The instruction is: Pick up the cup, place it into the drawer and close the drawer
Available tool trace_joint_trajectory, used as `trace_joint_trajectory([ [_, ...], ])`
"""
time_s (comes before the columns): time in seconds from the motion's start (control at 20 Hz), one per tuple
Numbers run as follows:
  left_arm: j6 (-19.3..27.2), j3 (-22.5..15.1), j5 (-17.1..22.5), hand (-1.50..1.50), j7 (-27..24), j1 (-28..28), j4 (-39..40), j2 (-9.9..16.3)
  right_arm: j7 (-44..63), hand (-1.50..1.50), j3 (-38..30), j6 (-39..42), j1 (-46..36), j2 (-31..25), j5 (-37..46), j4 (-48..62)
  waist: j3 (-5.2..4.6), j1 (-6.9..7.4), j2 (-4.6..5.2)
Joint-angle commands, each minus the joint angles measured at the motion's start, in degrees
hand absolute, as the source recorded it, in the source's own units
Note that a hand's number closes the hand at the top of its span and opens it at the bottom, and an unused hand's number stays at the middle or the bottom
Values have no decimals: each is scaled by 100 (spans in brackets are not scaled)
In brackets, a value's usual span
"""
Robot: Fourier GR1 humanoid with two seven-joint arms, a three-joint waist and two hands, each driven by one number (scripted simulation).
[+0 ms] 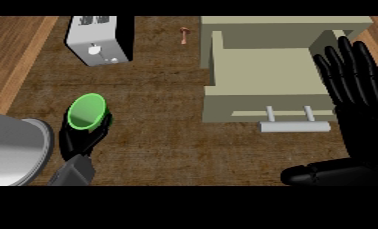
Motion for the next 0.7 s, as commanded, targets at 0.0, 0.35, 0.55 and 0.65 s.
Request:
trace_joint_trajectory([
  [0.0, -126, -43, -26, 150, -337, -151, -18, 11, -303, -150, -52, 204, 241, -12, -103, 191, 3, 6, -4],
  [0.35, 92, -15, -187, 150, -865, -247, 62, 109, -158, -150, -19, 74, 291, 45, -60, -65, 0, -15, 0],
  [0.55, -552, -741, -690, 150, -481, -63, -365, -102, -95, -150, -155, 124, 136, -102, -87, 60, 7, 41, -26],
  [0.65, -750, -869, -825, 150, -549, 70, -398, 75, -345, -150, -265, 373, 529, -166, -272, 14, 7, 2, -16],
])
